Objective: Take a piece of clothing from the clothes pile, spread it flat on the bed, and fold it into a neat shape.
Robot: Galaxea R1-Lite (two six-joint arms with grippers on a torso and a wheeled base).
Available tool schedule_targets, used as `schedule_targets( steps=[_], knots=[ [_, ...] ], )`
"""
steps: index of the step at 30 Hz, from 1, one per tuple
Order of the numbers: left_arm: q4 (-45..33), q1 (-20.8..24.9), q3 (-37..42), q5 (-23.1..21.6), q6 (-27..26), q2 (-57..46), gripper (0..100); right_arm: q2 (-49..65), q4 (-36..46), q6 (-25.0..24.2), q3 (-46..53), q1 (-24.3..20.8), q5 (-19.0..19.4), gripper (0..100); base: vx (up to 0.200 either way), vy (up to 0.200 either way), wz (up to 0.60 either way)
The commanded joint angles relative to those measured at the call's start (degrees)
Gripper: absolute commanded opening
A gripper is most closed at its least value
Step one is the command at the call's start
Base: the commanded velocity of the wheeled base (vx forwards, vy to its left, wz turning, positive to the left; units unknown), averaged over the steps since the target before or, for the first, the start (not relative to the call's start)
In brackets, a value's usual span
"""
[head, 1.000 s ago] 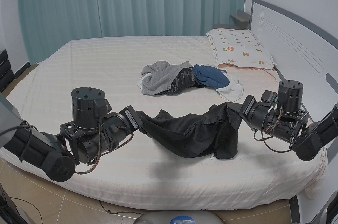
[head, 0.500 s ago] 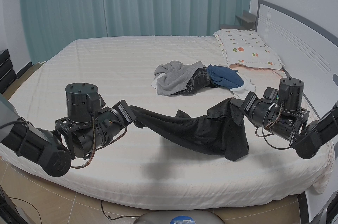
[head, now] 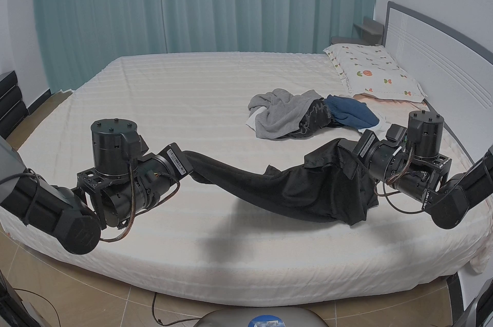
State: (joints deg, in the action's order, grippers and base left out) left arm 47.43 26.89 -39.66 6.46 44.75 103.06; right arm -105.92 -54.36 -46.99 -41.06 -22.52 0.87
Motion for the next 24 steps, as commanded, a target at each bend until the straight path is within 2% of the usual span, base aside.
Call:
schedule_targets(
  steps=[1, 11, 19, 24],
  knots=[
    [0.3, -0.3, 0.0, 0.0, -0.1, -0.2, 0, 0.4, -0.1, 0.0, -0.2, 0.5, 0.0, 0, 0.000, 0.200, 0.00],
    [0.6, -1.6, -0.1, 0.1, -0.2, -1.4, 0, 0.6, -0.3, -0.4, -1.4, 1.2, -0.2, 0, 0.000, 0.200, 0.00],
    [0.1, -1.9, -0.1, 0.0, -0.5, -3.3, 0, 0.5, -5.3, -0.5, -0.8, 1.7, -0.3, 0, 0.000, 0.200, 0.00],
    [0.0, -1.9, 0.3, 0.0, -1.2, -3.7, 0, 0.5, -5.7, -0.5, -0.7, 1.7, -0.4, 0, 0.000, 0.200, 0.00]
  ],
)
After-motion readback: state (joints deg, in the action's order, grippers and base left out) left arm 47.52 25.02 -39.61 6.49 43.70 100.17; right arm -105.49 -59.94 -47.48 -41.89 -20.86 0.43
